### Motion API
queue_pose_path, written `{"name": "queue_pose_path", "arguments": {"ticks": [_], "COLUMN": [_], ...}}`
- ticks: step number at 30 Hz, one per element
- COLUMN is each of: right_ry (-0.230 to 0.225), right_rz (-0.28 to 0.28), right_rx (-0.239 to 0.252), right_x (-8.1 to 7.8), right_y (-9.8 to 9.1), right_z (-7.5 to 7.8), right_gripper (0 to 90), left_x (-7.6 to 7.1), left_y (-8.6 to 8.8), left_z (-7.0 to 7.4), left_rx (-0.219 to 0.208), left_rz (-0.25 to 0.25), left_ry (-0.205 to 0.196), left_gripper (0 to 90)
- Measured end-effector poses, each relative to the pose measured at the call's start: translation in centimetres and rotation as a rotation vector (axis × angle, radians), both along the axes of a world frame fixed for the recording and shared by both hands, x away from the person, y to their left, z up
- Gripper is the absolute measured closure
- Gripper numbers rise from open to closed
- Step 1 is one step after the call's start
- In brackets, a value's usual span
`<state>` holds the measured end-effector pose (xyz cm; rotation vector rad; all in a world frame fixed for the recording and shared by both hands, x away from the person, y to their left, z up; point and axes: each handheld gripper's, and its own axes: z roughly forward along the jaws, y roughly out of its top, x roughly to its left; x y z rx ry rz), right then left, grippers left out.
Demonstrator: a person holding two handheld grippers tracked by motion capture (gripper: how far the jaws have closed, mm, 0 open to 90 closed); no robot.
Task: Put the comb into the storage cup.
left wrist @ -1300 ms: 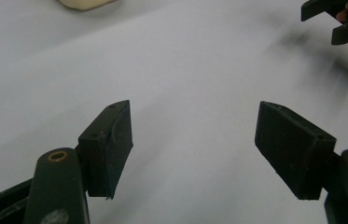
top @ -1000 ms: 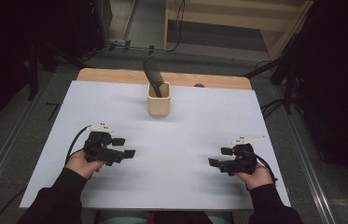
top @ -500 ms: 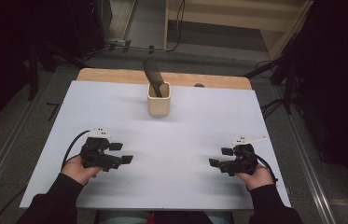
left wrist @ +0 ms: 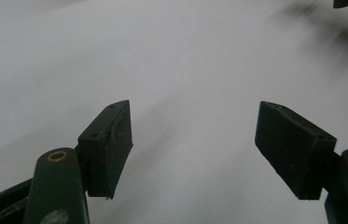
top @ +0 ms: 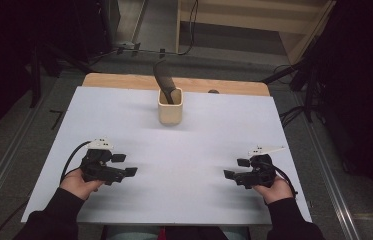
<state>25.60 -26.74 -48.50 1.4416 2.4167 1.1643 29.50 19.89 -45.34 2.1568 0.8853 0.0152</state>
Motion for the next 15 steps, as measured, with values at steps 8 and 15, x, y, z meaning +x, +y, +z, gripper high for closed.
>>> {"name": "queue_pose_path", "arguments": {"ticks": [8, 15], "right_ry": [0.004, 0.006], "right_rz": [-0.004, -0.004], "right_rx": [0.000, 0.002], "right_x": [0.05, 0.03], "right_y": [-0.07, -0.09], "right_z": [-0.03, -0.02], "right_gripper": [19.7, 19.7], "left_x": [0.12, 0.21], "left_y": [0.07, 0.14], "left_z": [-0.05, -0.03], "left_rx": [-0.011, -0.032], "left_rz": [-0.004, -0.001], "left_ry": [0.003, 0.019], "left_gripper": [28.0, 28.0]}}
